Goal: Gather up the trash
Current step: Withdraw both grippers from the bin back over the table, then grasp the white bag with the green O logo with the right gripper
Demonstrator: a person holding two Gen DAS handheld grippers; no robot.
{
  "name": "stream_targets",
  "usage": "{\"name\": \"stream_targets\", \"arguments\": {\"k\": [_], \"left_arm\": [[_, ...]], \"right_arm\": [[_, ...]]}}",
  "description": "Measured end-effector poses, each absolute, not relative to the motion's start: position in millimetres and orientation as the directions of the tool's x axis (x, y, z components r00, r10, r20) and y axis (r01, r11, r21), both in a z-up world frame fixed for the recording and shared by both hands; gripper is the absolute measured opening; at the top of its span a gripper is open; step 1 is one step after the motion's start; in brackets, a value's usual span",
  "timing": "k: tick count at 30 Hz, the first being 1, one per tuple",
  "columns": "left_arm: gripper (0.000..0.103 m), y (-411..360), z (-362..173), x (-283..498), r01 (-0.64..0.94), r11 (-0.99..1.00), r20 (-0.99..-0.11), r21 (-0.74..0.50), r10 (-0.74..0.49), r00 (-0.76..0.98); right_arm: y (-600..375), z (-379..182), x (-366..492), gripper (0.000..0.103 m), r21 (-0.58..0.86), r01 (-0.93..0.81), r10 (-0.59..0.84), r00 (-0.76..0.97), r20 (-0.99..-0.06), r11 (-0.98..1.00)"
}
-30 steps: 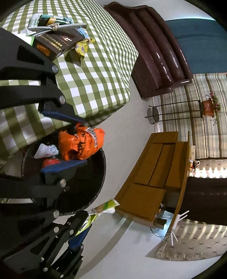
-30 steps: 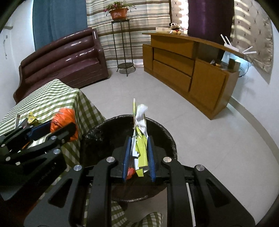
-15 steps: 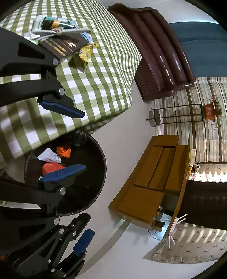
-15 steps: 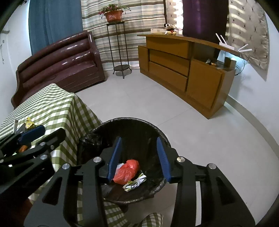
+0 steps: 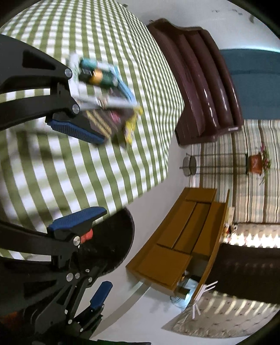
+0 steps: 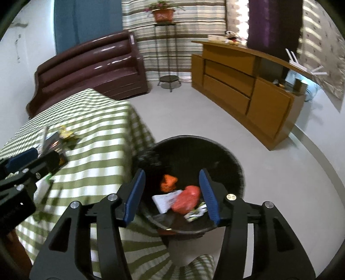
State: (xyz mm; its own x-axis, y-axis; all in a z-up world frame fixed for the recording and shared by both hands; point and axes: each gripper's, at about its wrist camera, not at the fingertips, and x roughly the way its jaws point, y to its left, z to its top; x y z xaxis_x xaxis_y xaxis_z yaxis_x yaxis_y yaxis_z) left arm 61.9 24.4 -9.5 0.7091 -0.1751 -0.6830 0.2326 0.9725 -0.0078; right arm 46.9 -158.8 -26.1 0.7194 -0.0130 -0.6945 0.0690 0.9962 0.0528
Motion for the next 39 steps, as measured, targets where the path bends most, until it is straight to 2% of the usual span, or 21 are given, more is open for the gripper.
{"name": "stream_targets", "arguments": {"k": [22, 29, 39], "left_arm": [[0.063, 207.6, -21.6, 16.4, -0.088, 0.995, -0.683, 0.043, 0.093, 0.724], [0.063, 232.9, -26.9, 11.6, -0.123, 0.992, -0.691, 0.035, 0.113, 0.714], [0.063, 232.3, -31.2, 14.2, -0.113, 0.994, -0.701, 0.013, 0.09, 0.708]], "right_arm": [[7.7, -15.2, 22.7, 0.052, 0.051, -0.215, 0.189, 0.691, -0.698, 0.975], [32.0, -25.6, 26.5, 0.053, 0.059, -0.234, 0.202, 0.656, -0.727, 0.97], [31.1, -39.0, 30.9, 0.053, 0.016, -0.197, 0.141, 0.644, -0.752, 0.98]]}}
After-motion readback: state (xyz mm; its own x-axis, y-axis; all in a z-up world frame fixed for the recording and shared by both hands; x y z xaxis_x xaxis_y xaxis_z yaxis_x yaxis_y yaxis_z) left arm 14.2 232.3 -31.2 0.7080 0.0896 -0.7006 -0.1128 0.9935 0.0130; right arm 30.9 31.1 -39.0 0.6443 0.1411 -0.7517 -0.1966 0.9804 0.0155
